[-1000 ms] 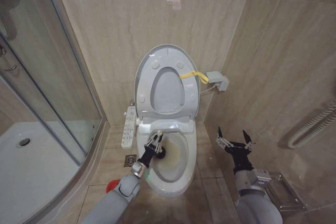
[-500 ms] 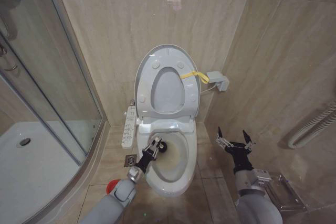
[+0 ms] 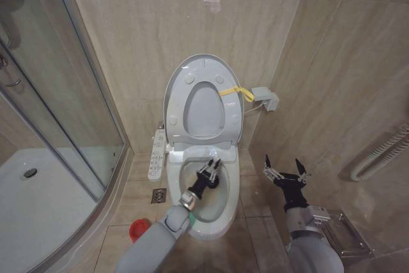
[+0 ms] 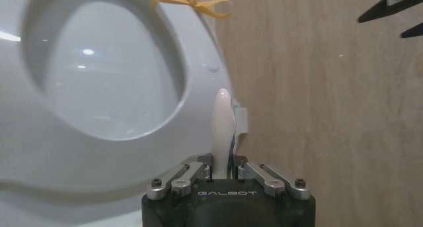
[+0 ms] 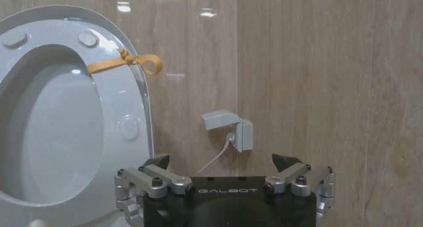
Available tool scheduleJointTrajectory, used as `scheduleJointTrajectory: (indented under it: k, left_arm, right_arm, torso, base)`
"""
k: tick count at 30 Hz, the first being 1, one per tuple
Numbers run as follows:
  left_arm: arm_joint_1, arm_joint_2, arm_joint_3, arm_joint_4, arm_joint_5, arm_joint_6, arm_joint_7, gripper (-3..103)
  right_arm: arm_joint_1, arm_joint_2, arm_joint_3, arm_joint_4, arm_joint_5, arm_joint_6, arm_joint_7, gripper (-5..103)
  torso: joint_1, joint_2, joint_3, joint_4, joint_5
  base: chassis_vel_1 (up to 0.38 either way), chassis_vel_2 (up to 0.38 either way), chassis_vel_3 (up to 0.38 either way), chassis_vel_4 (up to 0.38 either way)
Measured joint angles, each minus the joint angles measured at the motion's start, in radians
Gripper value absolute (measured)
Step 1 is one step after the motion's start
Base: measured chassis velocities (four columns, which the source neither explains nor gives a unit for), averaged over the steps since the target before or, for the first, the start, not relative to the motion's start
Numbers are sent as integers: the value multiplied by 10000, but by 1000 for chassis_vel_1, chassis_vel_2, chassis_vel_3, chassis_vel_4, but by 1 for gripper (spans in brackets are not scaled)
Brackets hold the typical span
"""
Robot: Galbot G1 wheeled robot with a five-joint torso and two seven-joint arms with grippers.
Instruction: Open the toilet lid, clean the toilet bowl with a toilet brush, close the toilet lid, and flush.
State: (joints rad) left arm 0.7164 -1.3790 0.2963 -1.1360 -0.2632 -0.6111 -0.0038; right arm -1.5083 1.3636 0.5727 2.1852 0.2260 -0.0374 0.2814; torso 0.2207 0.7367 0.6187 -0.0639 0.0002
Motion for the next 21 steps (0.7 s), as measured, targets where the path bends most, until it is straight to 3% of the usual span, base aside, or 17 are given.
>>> scheduleJointTrajectory:
  k: [9, 14, 21]
  left_arm:
    - [-182, -623, 333, 1116, 17, -201, 138, 19]
    - [-335, -476, 149, 1669, 50, -330, 184, 19]
    - [-383, -438, 44, 875, 25, -175, 129, 19]
  right_arm:
    - [0, 0, 1, 0, 0, 0, 0, 100]
    - [0, 0, 0, 0, 0, 0, 0, 100]
    - [0, -1, 0, 0, 0, 0, 0, 100]
  torso:
    - [0, 0, 0, -1, -2]
    - [0, 0, 0, 2, -2]
    - [0, 0, 1, -3, -3]
  base:
    - [0, 0, 0, 0]
    - [0, 0, 0, 0]
    - [0, 0, 0, 0]
